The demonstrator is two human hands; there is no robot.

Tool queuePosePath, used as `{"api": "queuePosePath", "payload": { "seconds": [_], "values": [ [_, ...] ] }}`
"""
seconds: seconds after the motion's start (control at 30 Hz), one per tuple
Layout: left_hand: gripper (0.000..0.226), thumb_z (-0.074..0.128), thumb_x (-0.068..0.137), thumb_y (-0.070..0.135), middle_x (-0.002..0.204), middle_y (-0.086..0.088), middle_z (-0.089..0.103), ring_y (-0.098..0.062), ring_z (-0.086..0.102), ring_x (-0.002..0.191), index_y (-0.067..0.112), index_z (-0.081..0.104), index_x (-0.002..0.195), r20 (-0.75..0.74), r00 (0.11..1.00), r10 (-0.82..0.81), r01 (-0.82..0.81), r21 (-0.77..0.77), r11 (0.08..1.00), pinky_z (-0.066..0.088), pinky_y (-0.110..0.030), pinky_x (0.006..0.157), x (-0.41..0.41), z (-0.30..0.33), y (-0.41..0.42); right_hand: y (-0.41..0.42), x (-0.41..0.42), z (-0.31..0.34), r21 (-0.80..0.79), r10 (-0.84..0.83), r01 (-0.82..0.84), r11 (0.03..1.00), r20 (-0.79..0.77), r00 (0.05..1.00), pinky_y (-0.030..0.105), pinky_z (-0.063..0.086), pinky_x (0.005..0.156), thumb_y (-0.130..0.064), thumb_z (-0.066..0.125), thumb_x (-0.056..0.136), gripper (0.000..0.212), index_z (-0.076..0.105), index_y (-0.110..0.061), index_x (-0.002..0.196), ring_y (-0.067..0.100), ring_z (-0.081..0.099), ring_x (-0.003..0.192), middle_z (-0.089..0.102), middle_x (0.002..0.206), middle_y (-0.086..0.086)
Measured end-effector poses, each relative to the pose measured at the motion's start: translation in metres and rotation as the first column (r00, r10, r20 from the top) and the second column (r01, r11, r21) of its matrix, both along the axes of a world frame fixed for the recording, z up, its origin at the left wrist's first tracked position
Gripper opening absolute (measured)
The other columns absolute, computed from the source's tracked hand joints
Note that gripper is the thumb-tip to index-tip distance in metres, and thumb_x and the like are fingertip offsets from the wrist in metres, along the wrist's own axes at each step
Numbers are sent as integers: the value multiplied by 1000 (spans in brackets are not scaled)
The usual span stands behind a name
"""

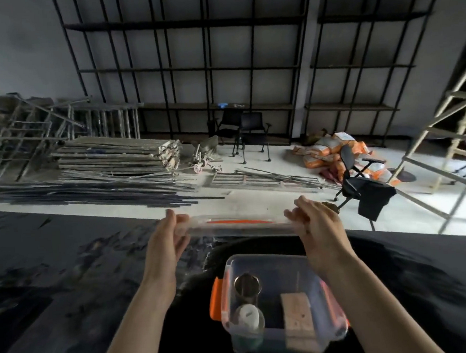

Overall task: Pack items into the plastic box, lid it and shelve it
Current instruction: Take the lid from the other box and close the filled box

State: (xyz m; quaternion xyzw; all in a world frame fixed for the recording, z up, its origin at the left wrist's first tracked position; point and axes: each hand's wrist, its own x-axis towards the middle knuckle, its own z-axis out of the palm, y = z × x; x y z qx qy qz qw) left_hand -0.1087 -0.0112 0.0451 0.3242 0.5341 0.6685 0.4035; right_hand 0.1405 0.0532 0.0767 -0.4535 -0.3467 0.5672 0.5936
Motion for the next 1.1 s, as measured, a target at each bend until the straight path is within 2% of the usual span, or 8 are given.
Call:
{"api": "queuePosePath", "payload": {
  "seconds": [0.13,0.3,0.47,0.67,0.8,0.93,1.03,1.1],
  "values": [
    [6,70,84,30,87,6,76,-17,71,87,26,70,88,-171,979,-107,89,-109,990,49,-32,76,44,-29,5,-17,47,-39,128,-95,72,989,186,978,29,60,65,-12,78,81,27,69,-21,106,20,74,81,75,85,-2],
    [38,68,82,0,99,12,75,-2,73,89,37,68,93,-271,950,-153,116,-148,982,56,-24,70,65,-66,-8,-37,72,-87,129,22,-83,988,416,909,30,47,100,-19,74,87,53,52,-41,129,8,48,131,48,143,-6],
    [40,68,83,1,108,9,74,-7,67,108,38,64,97,-418,896,-150,108,-122,987,52,-39,93,69,-76,-14,-55,68,-101,112,27,-172,979,760,649,29,32,113,-13,61,95,68,27,-23,153,9,37,137,32,151,3],
    [17,74,86,29,101,12,73,12,63,98,32,63,97,-631,774,-62,31,-60,998,50,-20,82,66,-89,-23,-67,64,-111,-6,53,-88,996,832,552,39,37,111,-21,62,94,72,23,-17,154,26,38,139,35,153,9],
    [29,72,85,41,107,12,67,-4,64,100,29,59,107,-693,720,-45,-20,-86,996,52,-27,83,66,-93,-20,-62,66,-111,-130,92,15,991,772,628,39,45,103,-31,72,86,84,24,-16,154,29,43,134,33,152,12],
    [72,81,74,48,104,10,63,-12,62,97,15,53,130,-515,850,-112,-82,-339,937,48,-28,82,61,-97,-14,-59,67,-106,-333,151,54,941,559,816,47,48,103,-38,81,72,106,18,-19,155,28,49,129,40,151,9],
    [66,81,63,64,80,6,71,-12,66,76,9,74,100,-300,918,-261,92,-478,874,48,-26,68,57,-96,-12,-59,72,-99,-458,159,84,885,468,869,52,51,99,-38,89,61,119,19,-17,155,33,56,123,47,147,13],
    [57,79,62,65,56,6,62,-13,60,60,9,74,71,-331,904,-272,83,-488,869,42,-27,58,57,-94,-13,-61,76,-96,-507,192,61,860,432,881,52,57,90,-42,93,50,115,38,-11,146,33,65,110,60,133,14]
  ]
}}
